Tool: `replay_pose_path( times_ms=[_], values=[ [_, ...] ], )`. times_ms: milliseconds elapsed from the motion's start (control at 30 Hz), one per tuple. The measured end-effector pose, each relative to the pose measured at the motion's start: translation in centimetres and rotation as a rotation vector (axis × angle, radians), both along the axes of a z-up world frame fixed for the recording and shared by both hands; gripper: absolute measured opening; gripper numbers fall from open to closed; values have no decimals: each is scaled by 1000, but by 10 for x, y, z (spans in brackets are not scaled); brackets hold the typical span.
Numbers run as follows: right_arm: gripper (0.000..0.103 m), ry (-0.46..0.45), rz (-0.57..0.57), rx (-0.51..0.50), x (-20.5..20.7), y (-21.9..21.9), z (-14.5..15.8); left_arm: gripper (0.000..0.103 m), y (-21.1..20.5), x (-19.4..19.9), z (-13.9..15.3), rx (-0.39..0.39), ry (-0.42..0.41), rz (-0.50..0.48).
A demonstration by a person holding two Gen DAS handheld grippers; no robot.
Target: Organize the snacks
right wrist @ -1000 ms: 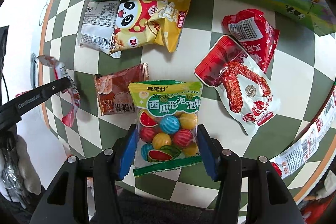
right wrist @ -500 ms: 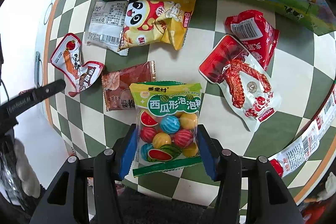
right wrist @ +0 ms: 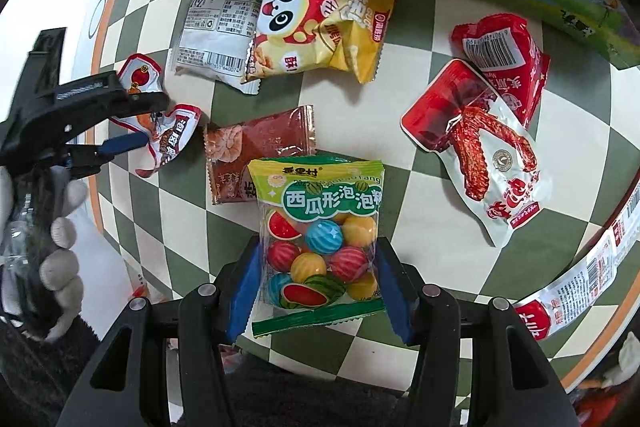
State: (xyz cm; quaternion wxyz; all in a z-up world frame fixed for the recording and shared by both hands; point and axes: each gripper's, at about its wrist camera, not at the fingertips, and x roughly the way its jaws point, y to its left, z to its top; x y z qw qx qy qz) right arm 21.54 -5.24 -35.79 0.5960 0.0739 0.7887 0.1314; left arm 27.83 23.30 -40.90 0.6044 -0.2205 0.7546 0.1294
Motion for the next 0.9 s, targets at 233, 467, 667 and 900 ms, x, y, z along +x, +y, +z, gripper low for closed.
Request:
replay_pose_path(
  times_ms=[233,467,667,900],
  values=[
    [58,2,-2,-3,1,-5,-2,88,-21,4,-9,57,23,-12],
    [58,4,-6,-5,-3,-6,-6,49,-67,0,13,53,-33,-93],
    [57,-9,-14,2,-1,-10,0,15,-97,-10,34,53,-65,-198],
    [57,-18,-22,1,1,-16,6,6,-100,-34,28,13,-55,-154]
  ],
)
